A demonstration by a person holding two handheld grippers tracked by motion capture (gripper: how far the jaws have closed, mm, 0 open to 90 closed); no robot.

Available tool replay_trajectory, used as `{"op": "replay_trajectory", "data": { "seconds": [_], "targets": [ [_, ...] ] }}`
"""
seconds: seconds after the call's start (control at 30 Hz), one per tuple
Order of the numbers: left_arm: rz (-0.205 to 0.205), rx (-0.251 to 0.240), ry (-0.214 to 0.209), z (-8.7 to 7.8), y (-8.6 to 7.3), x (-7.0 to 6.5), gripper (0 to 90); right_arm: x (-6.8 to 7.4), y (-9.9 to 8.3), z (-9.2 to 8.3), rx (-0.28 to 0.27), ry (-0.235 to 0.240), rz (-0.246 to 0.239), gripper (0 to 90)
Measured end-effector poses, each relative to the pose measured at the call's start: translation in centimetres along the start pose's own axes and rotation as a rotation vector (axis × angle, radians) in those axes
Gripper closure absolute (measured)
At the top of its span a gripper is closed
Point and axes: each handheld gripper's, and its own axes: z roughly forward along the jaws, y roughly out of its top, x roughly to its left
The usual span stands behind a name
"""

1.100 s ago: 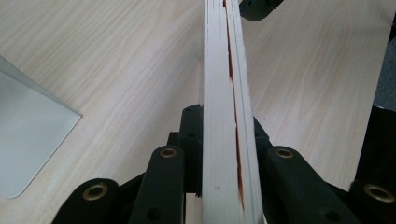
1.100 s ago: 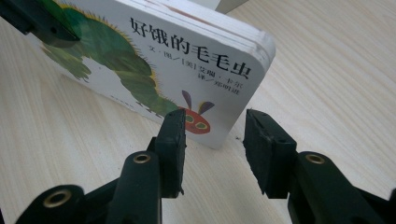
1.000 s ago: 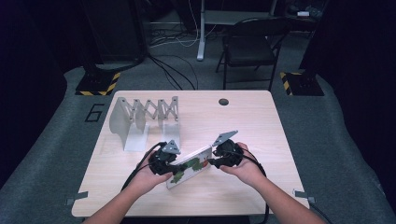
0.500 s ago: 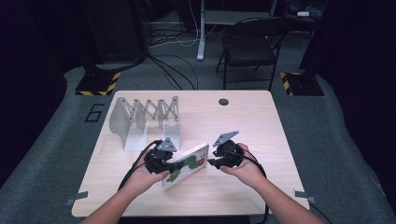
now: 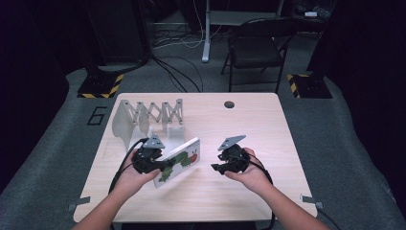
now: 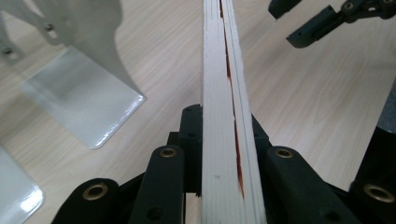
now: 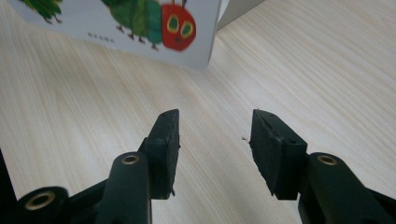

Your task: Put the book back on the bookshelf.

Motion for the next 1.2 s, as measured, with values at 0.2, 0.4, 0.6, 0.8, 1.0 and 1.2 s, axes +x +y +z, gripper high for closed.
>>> {"op": "replay_trajectory", "data": {
  "seconds": [0.2,0.4,0.6,0.8,1.0,1.2],
  "targets": [
    [-0.030,-0.020,0.049,-2.4,-0.5,1.5,76.0,0.7,0.3,0.2,-0.014,0.006,-0.019,52.2],
    [-0.076,-0.052,0.116,-4.9,-1.1,3.0,75.9,1.1,0.4,0.6,-0.018,0.008,-0.007,52.0],
    [-0.098,-0.047,0.154,-6.4,-1.4,3.9,76.0,1.6,0.4,1.1,-0.008,0.008,-0.022,51.8],
    [-0.131,-0.037,0.191,-7.8,-2.0,4.8,76.0,2.1,0.2,1.8,-0.012,-0.013,-0.036,51.3],
    [-0.165,-0.034,0.230,-8.6,-2.9,5.7,76.0,2.1,0.0,2.1,-0.016,-0.015,-0.017,51.3],
    [-0.214,-0.040,0.262,-9.8,-3.8,6.7,76.0,1.9,-0.4,2.2,-0.026,-0.012,0.007,51.3]
  ]
}}
